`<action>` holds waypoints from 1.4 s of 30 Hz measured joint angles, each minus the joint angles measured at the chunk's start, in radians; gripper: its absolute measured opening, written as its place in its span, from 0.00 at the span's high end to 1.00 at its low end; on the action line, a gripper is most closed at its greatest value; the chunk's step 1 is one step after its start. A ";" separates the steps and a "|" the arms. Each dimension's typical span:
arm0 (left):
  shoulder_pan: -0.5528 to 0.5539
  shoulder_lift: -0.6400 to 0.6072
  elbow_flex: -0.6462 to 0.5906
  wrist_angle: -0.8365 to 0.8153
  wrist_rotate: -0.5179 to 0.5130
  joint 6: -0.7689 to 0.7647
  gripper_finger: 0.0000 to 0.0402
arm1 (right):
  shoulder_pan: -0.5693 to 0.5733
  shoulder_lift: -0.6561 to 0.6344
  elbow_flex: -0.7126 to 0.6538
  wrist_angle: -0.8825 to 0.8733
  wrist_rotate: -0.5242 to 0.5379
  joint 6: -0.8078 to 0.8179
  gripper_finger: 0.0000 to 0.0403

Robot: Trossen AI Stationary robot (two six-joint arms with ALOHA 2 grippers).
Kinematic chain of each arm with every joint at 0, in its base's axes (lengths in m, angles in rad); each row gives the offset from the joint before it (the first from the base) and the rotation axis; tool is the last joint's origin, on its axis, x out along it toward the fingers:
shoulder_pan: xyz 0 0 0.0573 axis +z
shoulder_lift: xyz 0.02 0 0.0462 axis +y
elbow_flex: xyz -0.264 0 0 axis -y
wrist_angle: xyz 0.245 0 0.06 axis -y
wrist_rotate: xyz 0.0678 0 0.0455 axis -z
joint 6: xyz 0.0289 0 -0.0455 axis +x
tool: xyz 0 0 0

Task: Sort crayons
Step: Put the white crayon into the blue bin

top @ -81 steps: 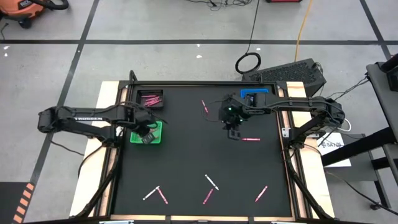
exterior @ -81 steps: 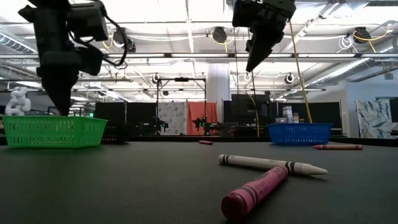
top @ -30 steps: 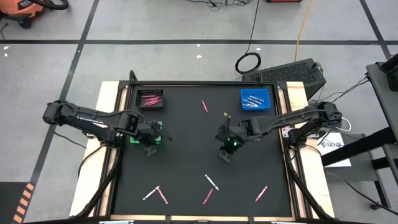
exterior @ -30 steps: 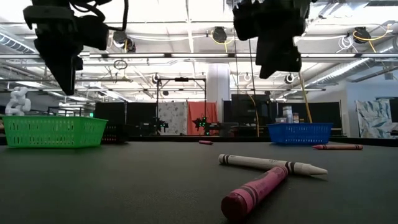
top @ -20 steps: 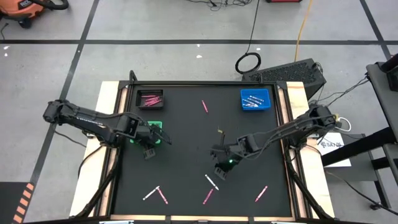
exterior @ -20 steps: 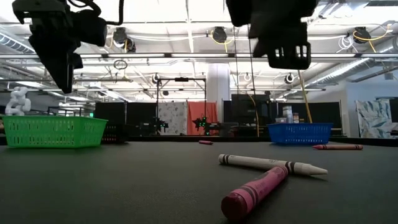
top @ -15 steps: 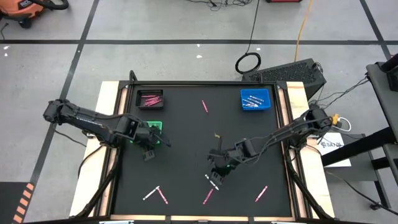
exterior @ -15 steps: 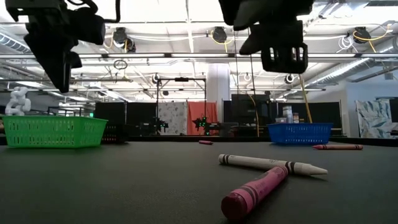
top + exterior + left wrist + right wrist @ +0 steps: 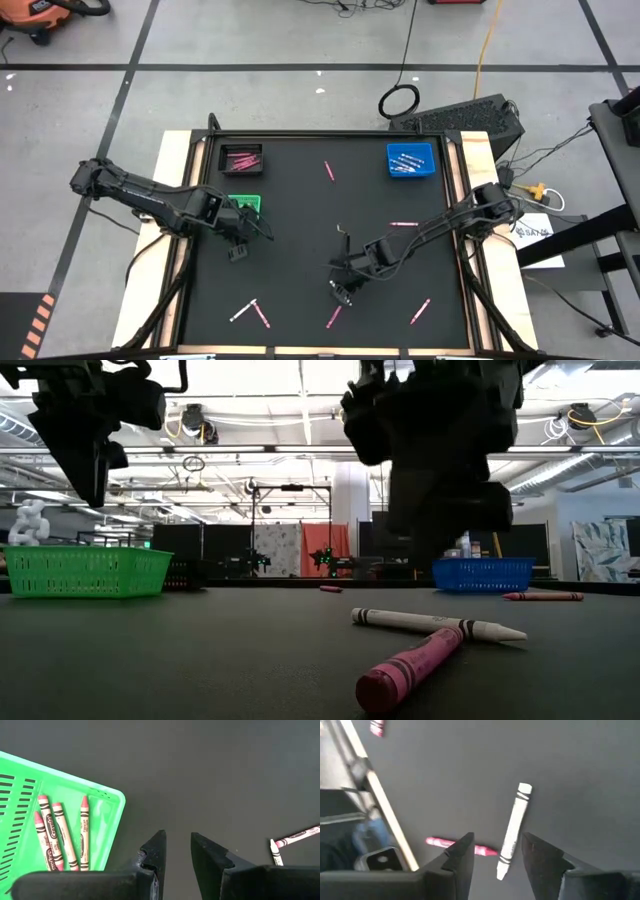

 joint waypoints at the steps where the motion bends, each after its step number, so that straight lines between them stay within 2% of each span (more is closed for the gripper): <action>1: 0.000 0.000 0.000 0.000 0.000 0.000 0.78 | 0.001 0.010 0.016 -0.030 0.000 -0.006 0.63; 5: 0.000 0.000 0.000 0.001 0.000 0.000 0.78 | 0.002 0.041 0.086 -0.123 0.000 -0.044 0.63; 10: 0.000 0.000 0.000 0.002 -0.001 0.000 0.78 | 0.004 0.080 0.120 -0.131 0.002 -0.034 0.63; 18: 0.000 0.000 0.000 0.002 -0.008 0.004 0.78 | 0.014 0.138 0.120 -0.141 0.007 -0.022 0.64; 26: 0.001 0.000 0.000 0.002 -0.009 0.007 0.78 | 0.018 0.139 0.121 -0.182 0.081 -0.002 0.64; 36: 0.001 0.000 0.000 0.002 -0.027 0.007 0.78 | 0.032 0.142 0.120 -0.143 0.088 0.051 0.64; 42: 0.001 0.000 0.000 0.002 -0.027 0.007 0.78 | 0.034 0.189 0.124 -0.135 0.074 0.071 0.64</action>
